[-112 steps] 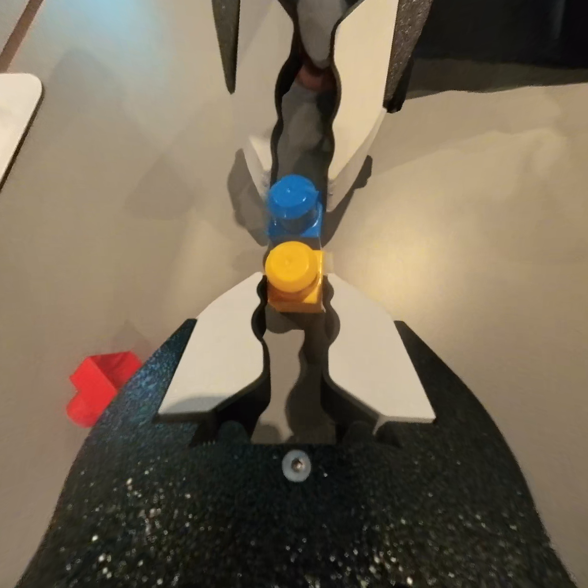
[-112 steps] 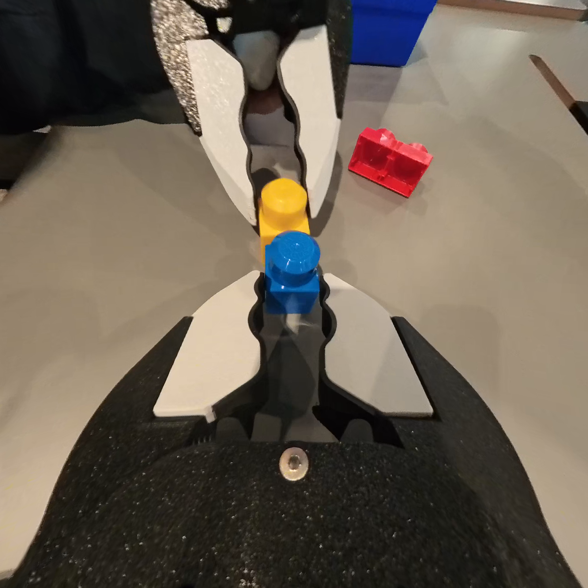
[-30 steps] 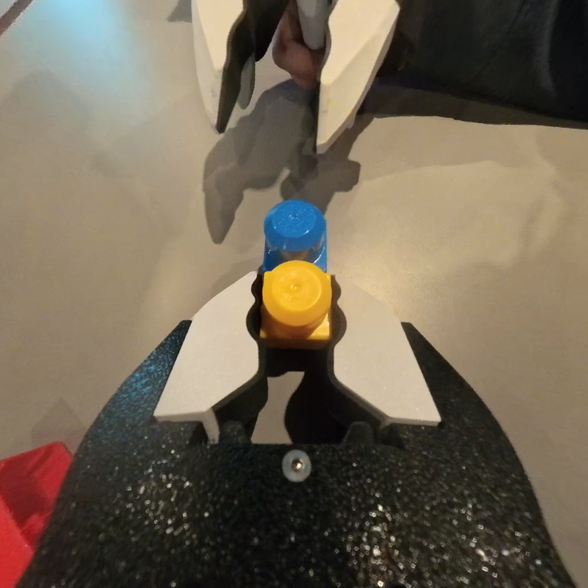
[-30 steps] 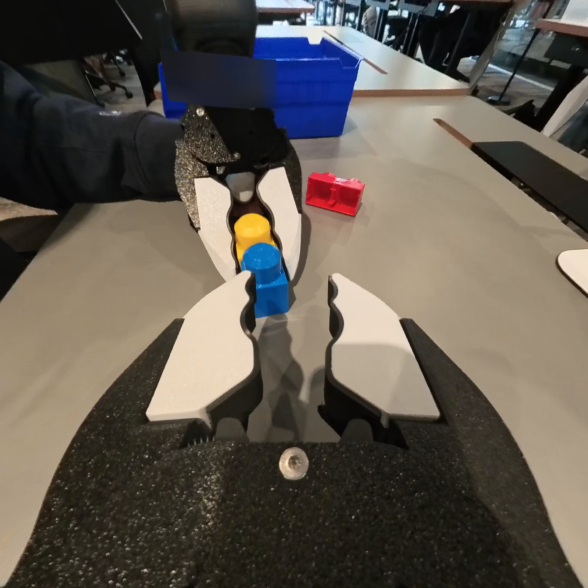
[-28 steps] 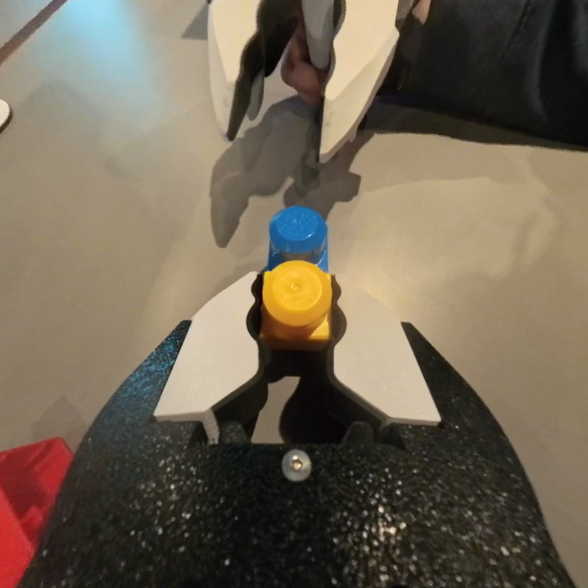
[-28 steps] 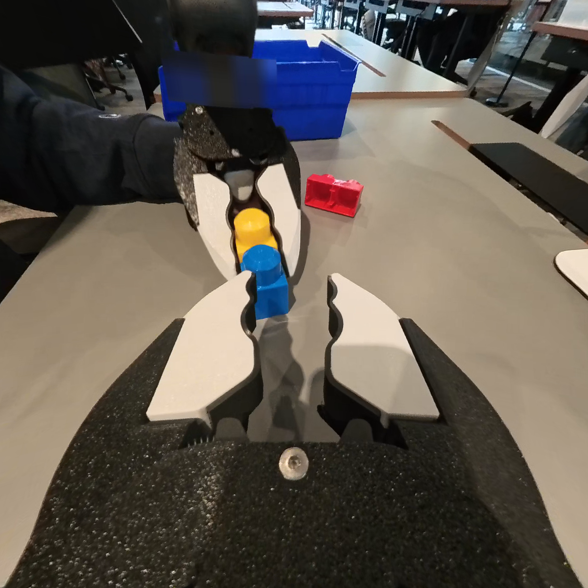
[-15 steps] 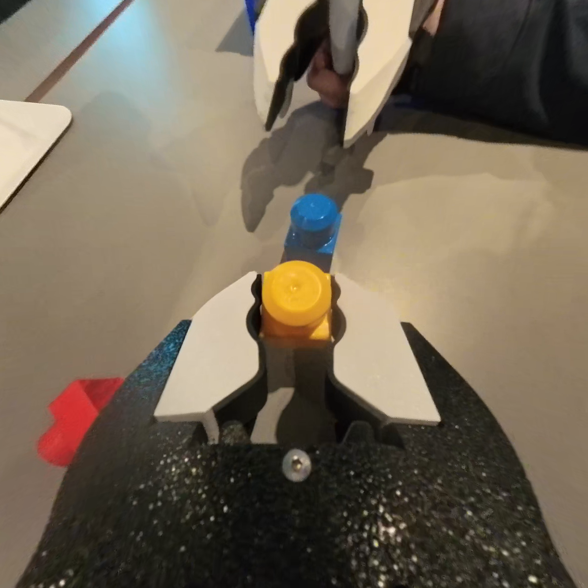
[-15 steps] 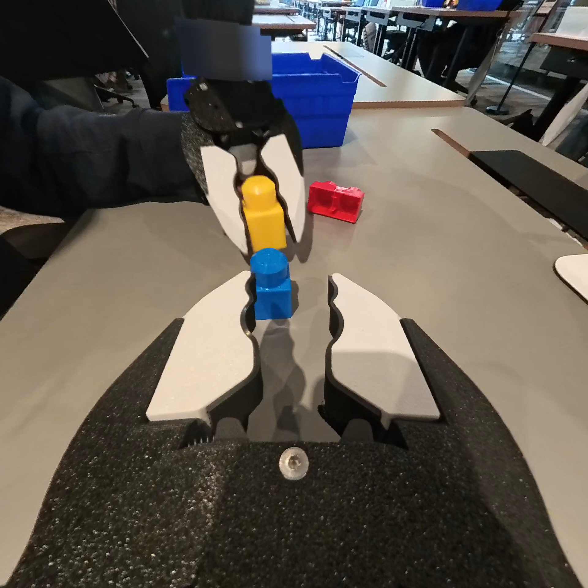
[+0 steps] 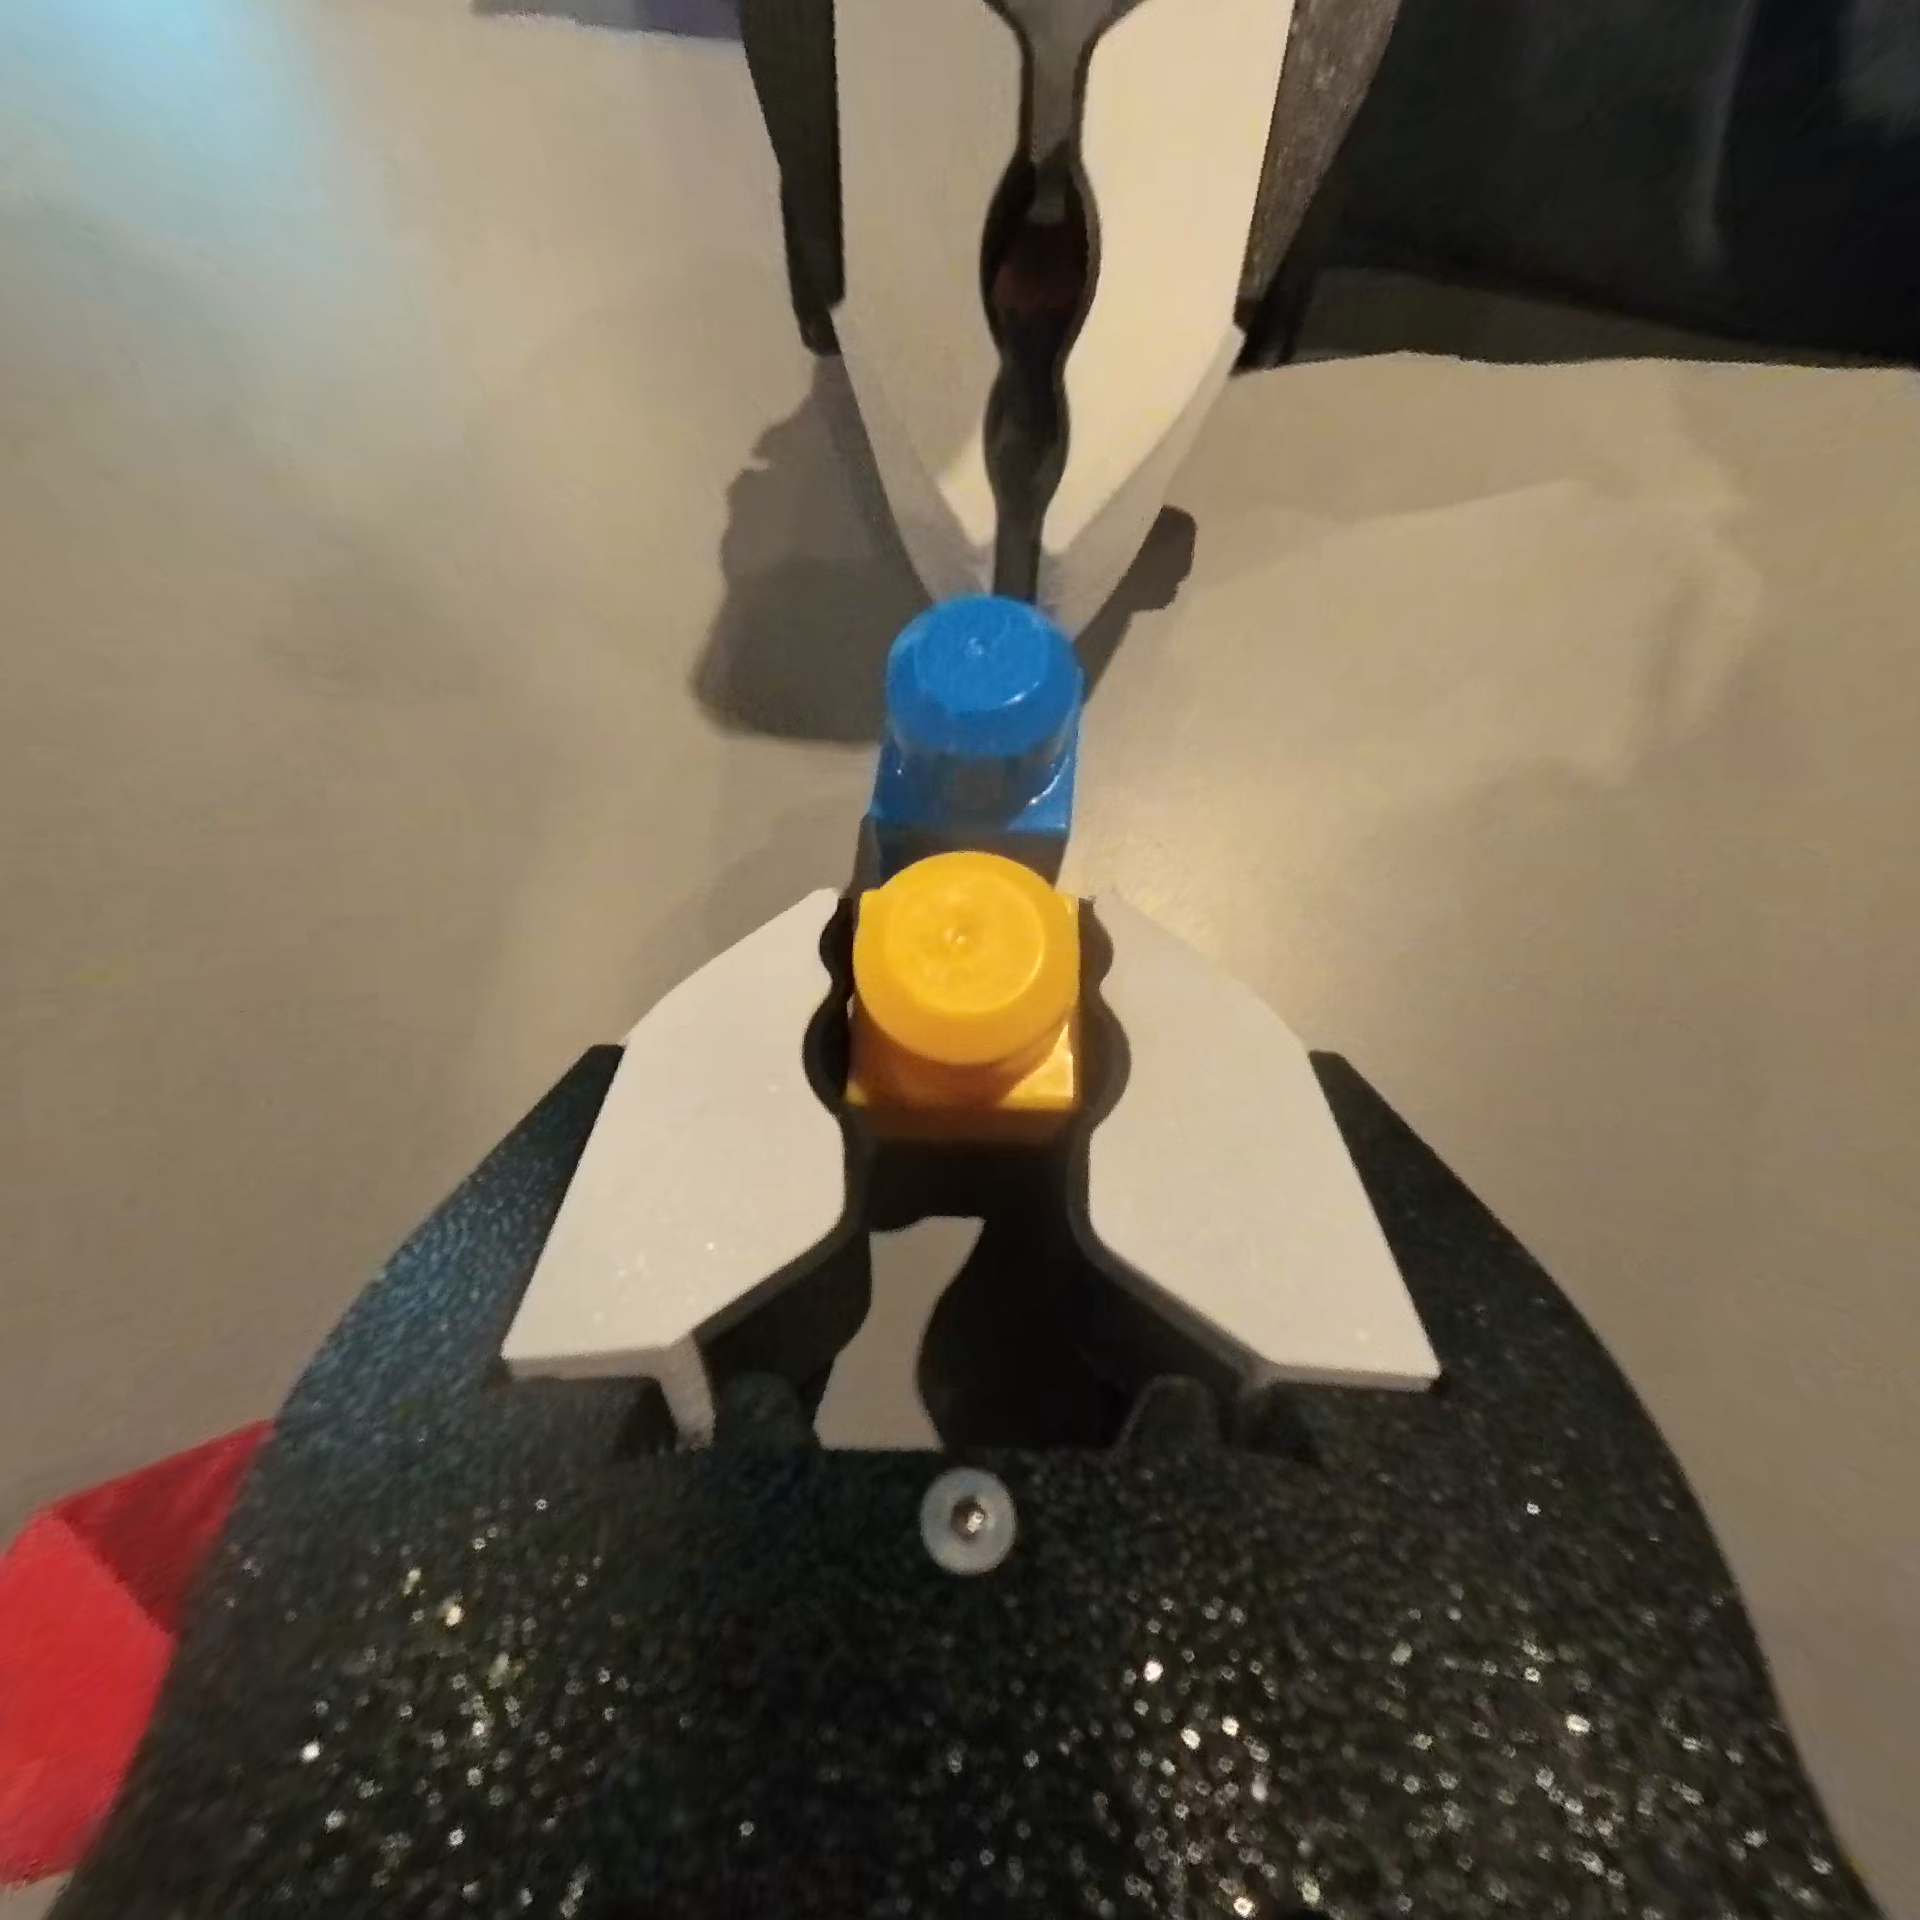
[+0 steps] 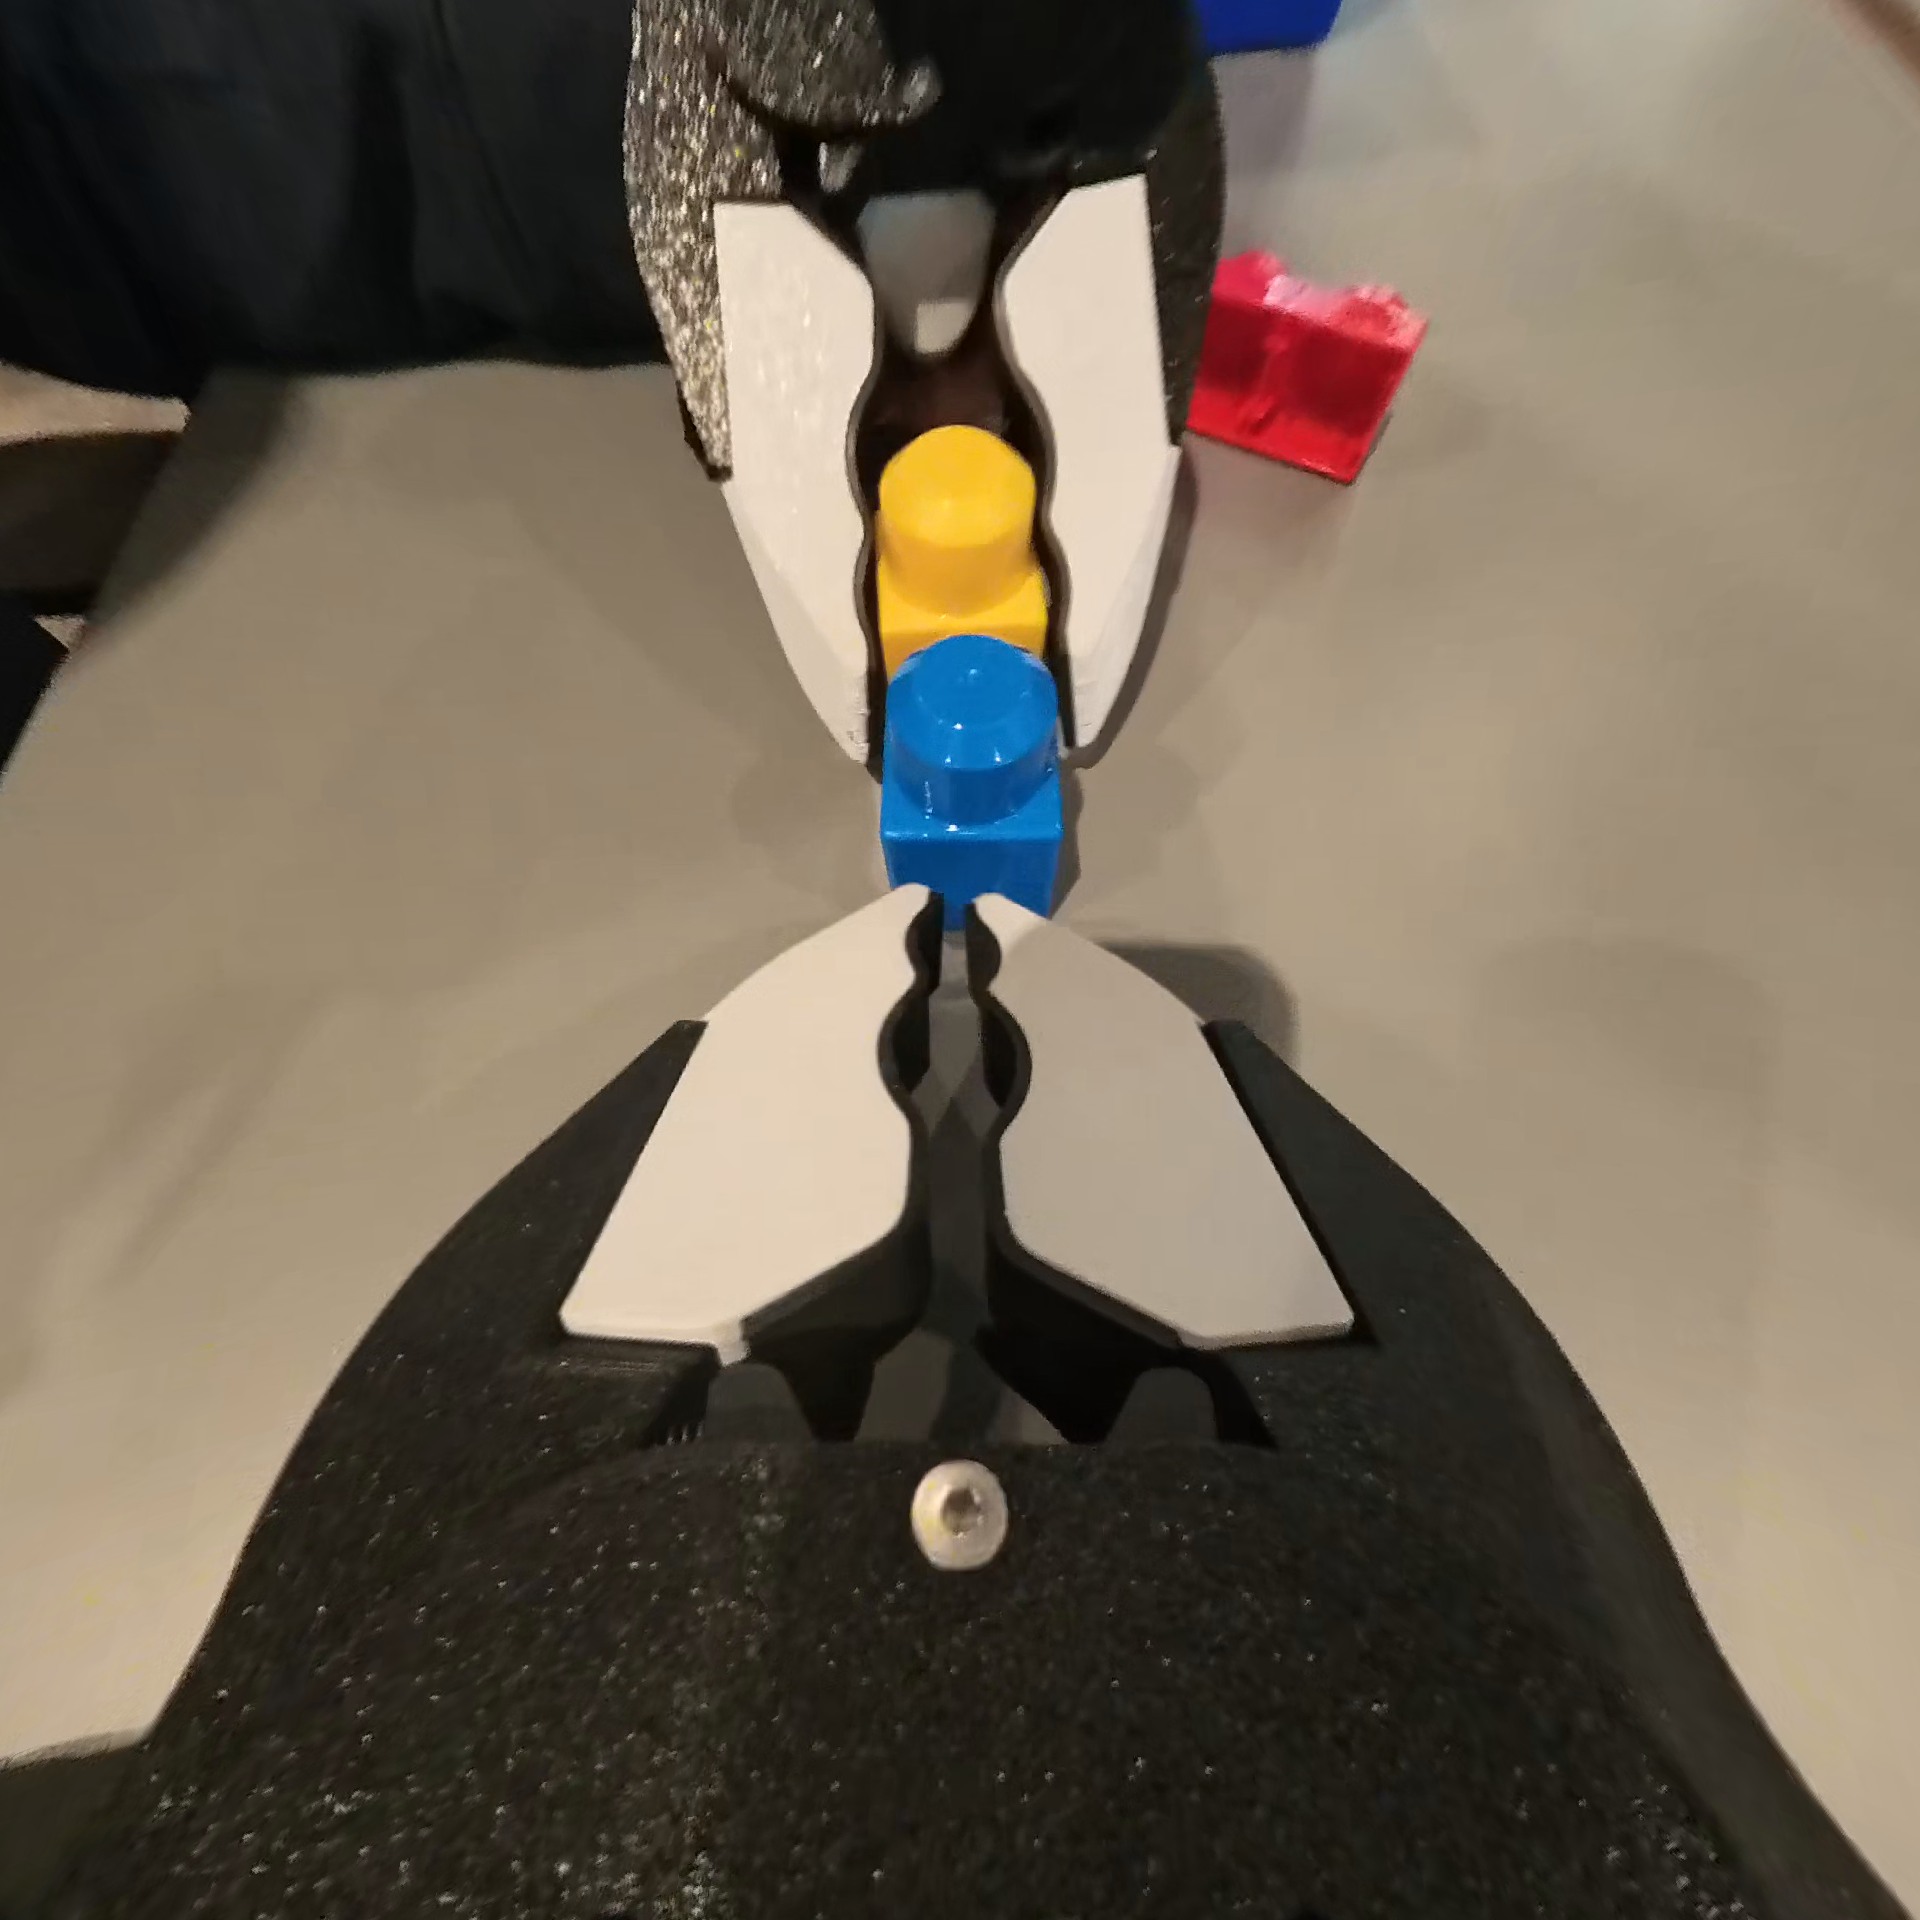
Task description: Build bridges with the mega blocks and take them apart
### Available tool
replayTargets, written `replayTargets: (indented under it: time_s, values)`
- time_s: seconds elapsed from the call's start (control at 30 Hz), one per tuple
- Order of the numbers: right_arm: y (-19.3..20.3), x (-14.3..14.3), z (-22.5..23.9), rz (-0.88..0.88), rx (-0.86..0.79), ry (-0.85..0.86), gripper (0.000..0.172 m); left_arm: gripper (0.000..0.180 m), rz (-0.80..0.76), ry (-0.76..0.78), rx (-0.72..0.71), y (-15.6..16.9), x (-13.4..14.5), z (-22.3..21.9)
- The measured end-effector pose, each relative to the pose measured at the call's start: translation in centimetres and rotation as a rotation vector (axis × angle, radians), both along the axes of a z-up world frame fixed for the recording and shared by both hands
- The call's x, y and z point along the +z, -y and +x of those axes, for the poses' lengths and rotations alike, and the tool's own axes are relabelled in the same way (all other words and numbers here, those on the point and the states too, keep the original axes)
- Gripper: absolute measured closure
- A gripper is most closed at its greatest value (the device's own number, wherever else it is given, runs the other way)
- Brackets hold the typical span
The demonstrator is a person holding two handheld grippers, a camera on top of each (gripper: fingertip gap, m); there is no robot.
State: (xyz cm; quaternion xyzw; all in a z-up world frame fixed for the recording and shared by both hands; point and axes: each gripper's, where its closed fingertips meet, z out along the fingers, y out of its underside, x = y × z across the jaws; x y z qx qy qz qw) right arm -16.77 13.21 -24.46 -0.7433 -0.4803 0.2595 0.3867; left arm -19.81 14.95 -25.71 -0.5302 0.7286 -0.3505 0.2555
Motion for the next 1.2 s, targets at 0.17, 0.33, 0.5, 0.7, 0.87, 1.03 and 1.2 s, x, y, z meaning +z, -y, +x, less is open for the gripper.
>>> replayTargets:
  time_s: [0.17, 0.33, 0.5, 0.7, 0.87, 1.03, 1.2]
  values:
    - [0.0, -0.4, -0.7, 0.006, 0.014, 0.019, 0.17, 0.128, -0.016, 0.008, -0.005, 0.1, -0.2, -0.1]
    - [0.0, -0.7, -1.0, 0.004, 0.021, 0.028, 0.171, 0.12, -0.032, 0.023, -0.019, 0.3, -0.1, -0.2]
    - [-0.1, -0.8, -1.2, 0.015, 0.026, 0.023, 0.171, 0.121, -0.045, 0.008, -0.06, 0.2, -0.2, -1.0]
    - [-0.2, -0.8, -0.8, 0.004, 0.014, 0.014, 0.171, 0.126, -0.051, 0.01, -0.081, -0.5, -0.1, -2.0]
    - [-0.7, -0.2, -0.6, 0.006, -0.047, -0.015, 0.171, 0.13, -0.002, 0.002, -0.092, -0.3, -0.4, -2.4]
    - [-1.0, 0.0, -1.3, 0.01, -0.053, -0.024, 0.171, 0.119, -0.002, -0.004, -0.083, -0.1, -0.5, -2.2]
    - [-1.4, -0.2, -1.4, 0.008, -0.055, -0.026, 0.171, 0.119, 0.0, -0.005, -0.09, 0.0, -0.6, -1.8]
